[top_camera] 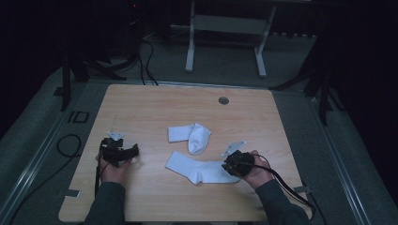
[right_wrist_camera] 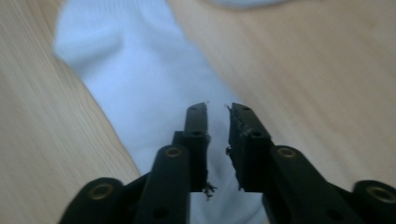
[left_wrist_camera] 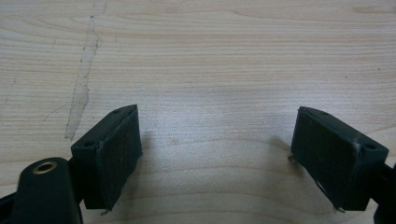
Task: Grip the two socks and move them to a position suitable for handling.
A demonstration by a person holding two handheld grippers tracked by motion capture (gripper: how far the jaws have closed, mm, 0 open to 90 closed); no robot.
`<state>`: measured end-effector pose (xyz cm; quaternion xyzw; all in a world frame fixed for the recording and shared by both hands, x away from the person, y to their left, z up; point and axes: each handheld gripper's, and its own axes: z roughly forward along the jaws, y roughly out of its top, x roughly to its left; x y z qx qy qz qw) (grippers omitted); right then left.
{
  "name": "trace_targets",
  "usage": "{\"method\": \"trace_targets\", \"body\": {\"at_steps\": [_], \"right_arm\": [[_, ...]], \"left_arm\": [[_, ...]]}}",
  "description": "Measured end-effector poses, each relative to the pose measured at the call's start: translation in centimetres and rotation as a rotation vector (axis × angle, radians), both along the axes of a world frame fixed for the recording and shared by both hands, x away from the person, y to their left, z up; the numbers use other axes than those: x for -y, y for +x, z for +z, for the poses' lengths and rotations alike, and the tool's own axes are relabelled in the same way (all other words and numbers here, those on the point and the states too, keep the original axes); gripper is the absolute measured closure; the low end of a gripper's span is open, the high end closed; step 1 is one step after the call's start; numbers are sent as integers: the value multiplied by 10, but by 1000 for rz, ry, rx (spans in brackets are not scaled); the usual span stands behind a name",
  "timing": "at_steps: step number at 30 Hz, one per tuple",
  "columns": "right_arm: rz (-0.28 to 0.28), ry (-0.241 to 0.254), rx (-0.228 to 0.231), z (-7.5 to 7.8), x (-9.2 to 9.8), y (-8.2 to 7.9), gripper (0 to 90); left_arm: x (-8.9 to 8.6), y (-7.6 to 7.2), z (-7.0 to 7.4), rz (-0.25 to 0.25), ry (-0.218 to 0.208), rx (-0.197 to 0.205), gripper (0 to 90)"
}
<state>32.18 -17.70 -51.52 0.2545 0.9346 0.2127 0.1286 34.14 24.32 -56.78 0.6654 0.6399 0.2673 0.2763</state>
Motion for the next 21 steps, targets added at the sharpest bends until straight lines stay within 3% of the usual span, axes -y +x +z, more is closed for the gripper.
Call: {"method": "trace_targets", "body": {"at_steps": [5, 16, 21], "right_arm": [[-20, -17, -39, -19, 2, 7, 825], [33, 31, -39, -21, -12, 6, 822], [62, 10, -38, -19, -22, 7, 756]], "left_arm": [[0, 0, 0, 0, 0, 0, 160], [0, 0, 0, 0, 0, -1, 160], [0, 0, 0, 0, 0, 0, 160]]}}
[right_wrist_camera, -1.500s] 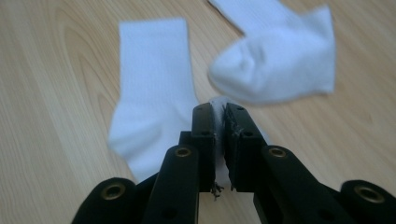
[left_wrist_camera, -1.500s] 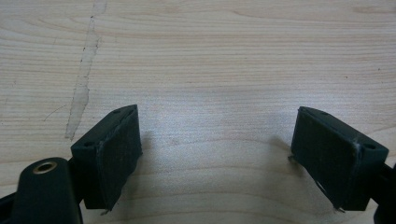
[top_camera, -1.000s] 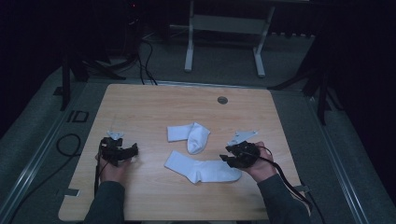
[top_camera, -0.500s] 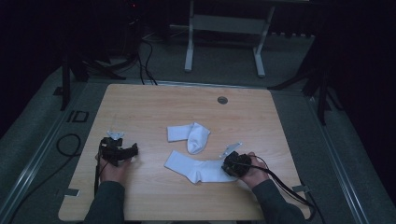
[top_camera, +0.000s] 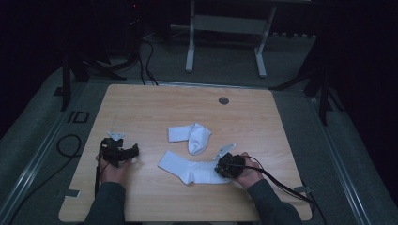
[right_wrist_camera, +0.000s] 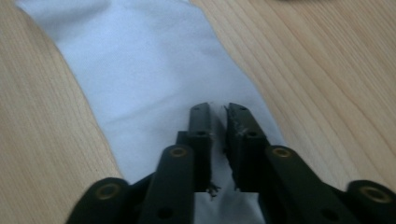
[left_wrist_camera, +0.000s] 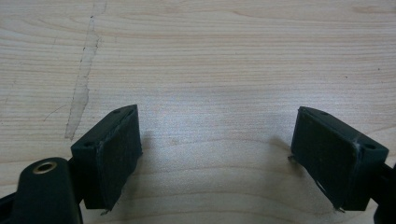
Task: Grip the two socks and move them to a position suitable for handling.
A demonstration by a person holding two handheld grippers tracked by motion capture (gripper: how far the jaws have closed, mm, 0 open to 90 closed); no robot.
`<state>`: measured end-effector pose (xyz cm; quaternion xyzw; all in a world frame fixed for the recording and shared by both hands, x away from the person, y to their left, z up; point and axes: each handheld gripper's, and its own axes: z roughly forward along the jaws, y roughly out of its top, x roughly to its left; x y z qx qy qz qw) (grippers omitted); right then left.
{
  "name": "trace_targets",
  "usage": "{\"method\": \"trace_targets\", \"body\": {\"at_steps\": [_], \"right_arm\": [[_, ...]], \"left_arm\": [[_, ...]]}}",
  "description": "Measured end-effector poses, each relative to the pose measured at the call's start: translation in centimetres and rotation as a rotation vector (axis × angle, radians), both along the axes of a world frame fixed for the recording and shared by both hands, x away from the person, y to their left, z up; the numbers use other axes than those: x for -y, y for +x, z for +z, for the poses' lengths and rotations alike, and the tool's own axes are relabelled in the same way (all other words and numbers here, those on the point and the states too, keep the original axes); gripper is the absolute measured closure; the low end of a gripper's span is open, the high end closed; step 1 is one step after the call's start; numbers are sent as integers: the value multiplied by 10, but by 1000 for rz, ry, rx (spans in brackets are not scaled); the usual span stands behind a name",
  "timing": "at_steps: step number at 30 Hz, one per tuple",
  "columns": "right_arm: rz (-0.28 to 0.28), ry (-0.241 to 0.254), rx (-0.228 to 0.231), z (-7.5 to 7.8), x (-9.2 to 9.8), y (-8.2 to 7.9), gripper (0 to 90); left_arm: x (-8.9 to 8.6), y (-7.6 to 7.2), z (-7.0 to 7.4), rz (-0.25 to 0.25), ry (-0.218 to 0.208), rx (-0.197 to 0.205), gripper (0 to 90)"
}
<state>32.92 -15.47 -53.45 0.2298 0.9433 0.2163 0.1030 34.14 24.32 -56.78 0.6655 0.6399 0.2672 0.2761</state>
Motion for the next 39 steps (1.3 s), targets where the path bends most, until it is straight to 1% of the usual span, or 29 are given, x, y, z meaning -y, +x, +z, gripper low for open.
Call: {"method": "trace_targets", "body": {"at_steps": [2, 5, 7, 9, 10, 11, 12, 13, 14, 15, 18, 19, 20, 22, 24, 25, 26, 28, 30, 32, 35, 39], "right_arm": [[11, 2, 10, 3, -5, 2, 749], [26, 14, 38, 13, -15, 7, 734], [29, 30, 59, 18, -22, 12, 723], [23, 44, 67, 21, -28, 20, 724], [17, 59, 68, 23, -30, 24, 722], [17, 59, 68, 23, -30, 24, 722], [12, 74, 73, 23, -33, 29, 720], [12, 85, 91, 24, -38, 34, 724], [9, 96, 95, 25, -42, 37, 725], [10, 94, 104, 26, -45, 39, 725], [24, 98, 108, 26, -54, 46, 716], [28, 87, 112, 25, -59, 48, 703], [37, 91, 113, 24, -62, 49, 691], [32, 83, 108, 22, -68, 53, 652], [32, 73, 110, 20, -71, 54, 640], [39, 72, 101, 18, -75, 57, 630], [41, 78, 97, 17, -76, 58, 623], [38, 84, 73, 13, -77, 61, 607], [23, 72, 48, 7, -77, 65, 587], [20, 53, 33, 2, -78, 68, 578], [31, 38, 18, -4, -80, 68, 596], [29, 58, -11, -4, -80, 70, 664]], "left_arm": [[0, 0, 0, 0, 0, 0, 160], [0, 0, 0, 0, 0, 0, 160], [0, 0, 0, 0, 0, 0, 160], [0, 0, 0, 0, -1, 0, 160], [0, 0, 0, 0, 0, 0, 160], [0, 0, 0, 0, 0, 0, 159], [0, 0, 0, -1, 0, 1, 159], [0, 0, 0, -2, 1, 0, 160], [0, 0, 0, -2, 1, 0, 160], [0, 0, 0, -4, 2, 0, 160], [0, 0, 0, -4, 2, -1, 160], [0, 0, 0, -4, 2, -1, 160], [0, 0, 0, -3, 0, -1, 160], [0, 0, 0, -4, 0, -1, 160], [0, 0, 0, -4, 1, 0, 160], [0, 0, 0, -3, 0, 0, 160], [0, 0, 0, -1, -2, 2, 160], [0, 0, 0, -2, -2, 2, 160], [0, 0, 0, -4, 0, 0, 160], [0, 0, 0, -5, 0, 0, 160], [0, 0, 0, -4, 0, 0, 159], [0, 0, 0, -4, 0, 0, 160]]}}
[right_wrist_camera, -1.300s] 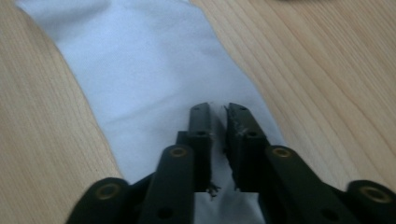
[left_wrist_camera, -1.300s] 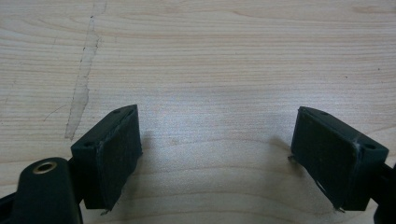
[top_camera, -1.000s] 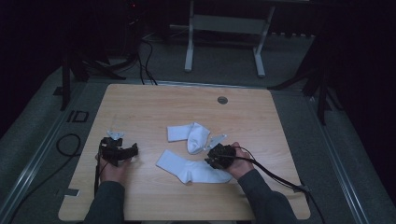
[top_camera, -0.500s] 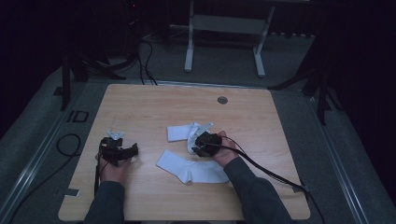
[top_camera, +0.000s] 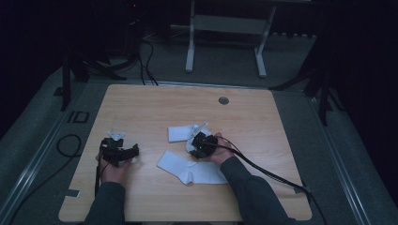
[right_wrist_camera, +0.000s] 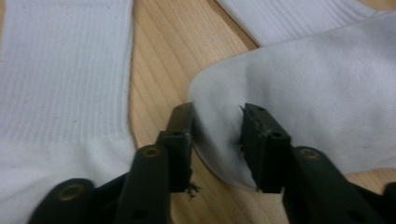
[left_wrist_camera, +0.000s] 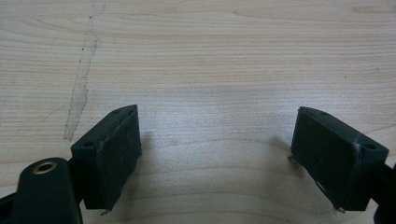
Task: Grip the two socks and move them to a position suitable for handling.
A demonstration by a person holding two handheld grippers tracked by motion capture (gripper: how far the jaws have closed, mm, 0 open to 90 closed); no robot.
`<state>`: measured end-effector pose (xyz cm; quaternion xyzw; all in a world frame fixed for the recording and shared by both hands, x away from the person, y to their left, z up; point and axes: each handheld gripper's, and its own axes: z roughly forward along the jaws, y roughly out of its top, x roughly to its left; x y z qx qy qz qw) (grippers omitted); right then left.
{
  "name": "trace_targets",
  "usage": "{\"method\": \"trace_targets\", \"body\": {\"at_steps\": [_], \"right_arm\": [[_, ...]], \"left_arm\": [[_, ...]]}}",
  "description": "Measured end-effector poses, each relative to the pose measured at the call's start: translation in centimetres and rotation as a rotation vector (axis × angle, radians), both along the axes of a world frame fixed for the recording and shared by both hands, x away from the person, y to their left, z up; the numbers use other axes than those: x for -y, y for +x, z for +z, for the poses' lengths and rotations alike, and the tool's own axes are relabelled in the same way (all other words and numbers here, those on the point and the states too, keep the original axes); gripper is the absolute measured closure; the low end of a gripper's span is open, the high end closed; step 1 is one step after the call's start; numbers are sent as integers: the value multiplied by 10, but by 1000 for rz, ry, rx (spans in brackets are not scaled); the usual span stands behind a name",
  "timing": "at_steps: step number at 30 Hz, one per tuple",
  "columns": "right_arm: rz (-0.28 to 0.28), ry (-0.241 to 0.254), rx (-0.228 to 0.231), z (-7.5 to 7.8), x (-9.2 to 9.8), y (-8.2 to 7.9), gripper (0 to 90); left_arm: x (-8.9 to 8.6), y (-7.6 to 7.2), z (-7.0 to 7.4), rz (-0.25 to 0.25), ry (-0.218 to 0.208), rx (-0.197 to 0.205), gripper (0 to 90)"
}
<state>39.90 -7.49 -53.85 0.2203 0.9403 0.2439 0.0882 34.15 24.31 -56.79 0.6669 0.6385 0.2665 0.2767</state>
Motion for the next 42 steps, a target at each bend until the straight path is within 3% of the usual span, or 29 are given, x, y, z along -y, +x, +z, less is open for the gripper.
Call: {"method": "trace_targets", "body": {"at_steps": [7, 13, 18, 27, 36, 42], "right_arm": [[14, -18, 4, 1, 0, -1, 825], [42, -32, 1, 4, 0, -7, 847], [66, -25, 23, 13, 1, -17, 846], [58, 38, 58, 43, 14, -26, 842], [9, 129, 86, 73, 32, -28, 833], [-45, 183, 81, 83, 45, -26, 831]], "left_arm": [[0, 0, 0, 0, 0, 0, 159], [0, 0, 0, -1, 0, 0, 160], [0, 0, 0, -1, 0, 0, 160], [0, 0, 0, -1, 0, 0, 159], [0, 0, 0, 0, -1, 1, 159], [0, 0, 0, -1, -1, 1, 160]]}}
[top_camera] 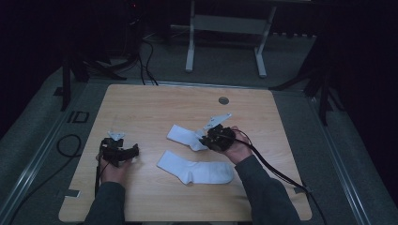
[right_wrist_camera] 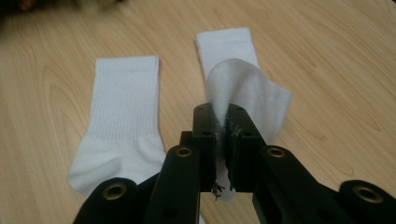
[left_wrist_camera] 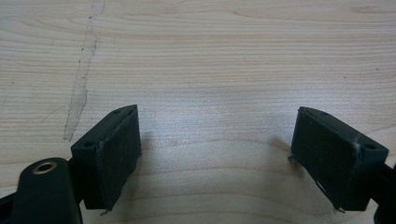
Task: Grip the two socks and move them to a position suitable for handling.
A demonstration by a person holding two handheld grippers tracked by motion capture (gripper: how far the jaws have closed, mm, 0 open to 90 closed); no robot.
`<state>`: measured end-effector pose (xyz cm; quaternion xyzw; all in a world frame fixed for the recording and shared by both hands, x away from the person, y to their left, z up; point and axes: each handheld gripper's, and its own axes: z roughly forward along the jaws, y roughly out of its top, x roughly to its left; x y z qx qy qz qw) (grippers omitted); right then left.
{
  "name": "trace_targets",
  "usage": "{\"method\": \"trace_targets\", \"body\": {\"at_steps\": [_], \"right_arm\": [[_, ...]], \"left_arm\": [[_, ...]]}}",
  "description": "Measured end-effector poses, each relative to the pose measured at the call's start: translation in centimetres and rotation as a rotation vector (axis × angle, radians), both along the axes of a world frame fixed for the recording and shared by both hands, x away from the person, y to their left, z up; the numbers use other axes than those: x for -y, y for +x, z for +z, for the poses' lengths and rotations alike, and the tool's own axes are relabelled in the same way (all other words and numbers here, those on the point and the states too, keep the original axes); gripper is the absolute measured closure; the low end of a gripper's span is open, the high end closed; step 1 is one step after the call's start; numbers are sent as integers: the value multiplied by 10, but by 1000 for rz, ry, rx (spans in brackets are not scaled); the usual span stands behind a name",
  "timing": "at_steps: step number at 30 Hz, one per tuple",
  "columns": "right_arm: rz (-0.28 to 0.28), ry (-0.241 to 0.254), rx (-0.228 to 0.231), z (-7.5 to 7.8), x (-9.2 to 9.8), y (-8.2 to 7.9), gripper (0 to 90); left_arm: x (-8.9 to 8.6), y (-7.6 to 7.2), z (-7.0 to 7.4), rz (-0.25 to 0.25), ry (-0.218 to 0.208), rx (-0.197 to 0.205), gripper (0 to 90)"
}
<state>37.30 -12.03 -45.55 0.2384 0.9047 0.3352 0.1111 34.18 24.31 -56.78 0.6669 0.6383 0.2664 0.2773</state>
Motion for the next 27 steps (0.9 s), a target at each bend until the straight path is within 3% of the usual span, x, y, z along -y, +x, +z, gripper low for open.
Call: {"method": "trace_targets", "body": {"at_steps": [5, 14, 15, 16, 18, 23, 27], "right_arm": [[-60, 28, -7, -1, 20, 5, 831], [-171, -49, -30, -24, 52, 18, 823], [-184, -58, -41, -27, 55, 19, 811], [-213, -71, -48, -32, 61, 21, 729], [-233, -82, -50, -35, 66, 23, 661], [-245, -76, -20, -25, 72, 24, 570], [-214, -70, -3, -18, 68, 24, 555]], "left_arm": [[0, 0, 0, 1, -1, 2, 160], [0, 0, 0, 1, -1, 2, 160], [0, 0, 0, -1, 1, 0, 160], [0, 0, 0, -1, 1, -1, 159], [0, 0, 0, -1, 1, 0, 160], [0, 0, 0, 2, -1, 2, 160], [0, 0, 0, 1, 0, 2, 159]]}}
